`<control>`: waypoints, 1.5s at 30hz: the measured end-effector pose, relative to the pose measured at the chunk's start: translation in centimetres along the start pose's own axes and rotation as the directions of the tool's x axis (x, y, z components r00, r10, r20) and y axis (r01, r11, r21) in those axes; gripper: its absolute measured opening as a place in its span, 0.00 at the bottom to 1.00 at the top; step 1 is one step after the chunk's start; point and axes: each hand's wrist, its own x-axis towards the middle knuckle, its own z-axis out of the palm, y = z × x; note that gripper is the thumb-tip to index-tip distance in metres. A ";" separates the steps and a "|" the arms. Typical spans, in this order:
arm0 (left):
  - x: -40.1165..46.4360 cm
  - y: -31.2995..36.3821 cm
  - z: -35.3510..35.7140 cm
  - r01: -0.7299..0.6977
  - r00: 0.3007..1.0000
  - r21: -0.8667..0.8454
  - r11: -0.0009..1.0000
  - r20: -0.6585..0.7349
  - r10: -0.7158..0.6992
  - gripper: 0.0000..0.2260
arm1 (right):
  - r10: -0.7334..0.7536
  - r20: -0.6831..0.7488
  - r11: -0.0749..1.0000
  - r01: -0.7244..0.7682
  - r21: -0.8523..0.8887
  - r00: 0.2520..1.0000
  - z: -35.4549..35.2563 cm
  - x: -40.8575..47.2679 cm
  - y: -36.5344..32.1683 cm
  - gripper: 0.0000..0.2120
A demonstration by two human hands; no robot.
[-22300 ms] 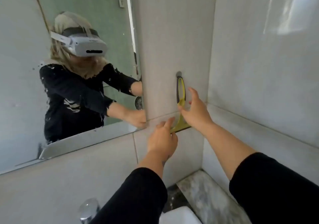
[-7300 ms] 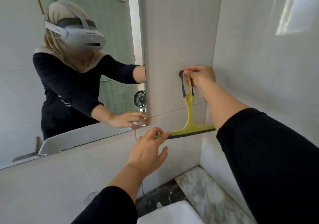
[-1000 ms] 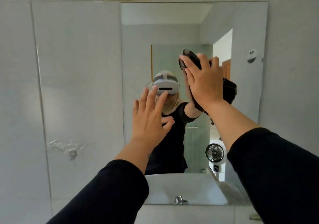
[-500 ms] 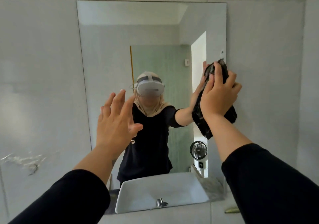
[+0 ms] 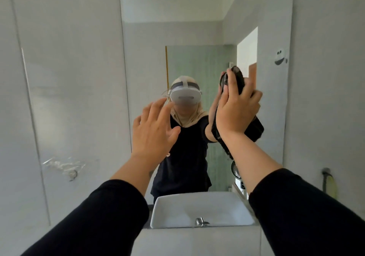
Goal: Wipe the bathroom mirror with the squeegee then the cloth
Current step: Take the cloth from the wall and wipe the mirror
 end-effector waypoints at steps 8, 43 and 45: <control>-1.7 -4.9 -2.0 0.058 0.996 -0.024 0.998 -0.068 -0.059 0.21 | -0.375 0.189 0.927 0.368 0.073 0.908 1.5 -3.3 -8.4 0.20; -2.2 -1.5 2.2 0.029 0.998 -0.038 0.999 0.054 -0.027 0.34 | 0.153 0.072 0.985 -0.146 -0.093 0.986 -3.1 -8.0 12.0 0.17; -2.2 -1.6 2.2 0.034 0.998 -0.047 0.998 0.051 -0.032 0.34 | 0.235 0.032 0.969 -0.232 -0.090 0.971 -3.1 -8.5 12.0 0.17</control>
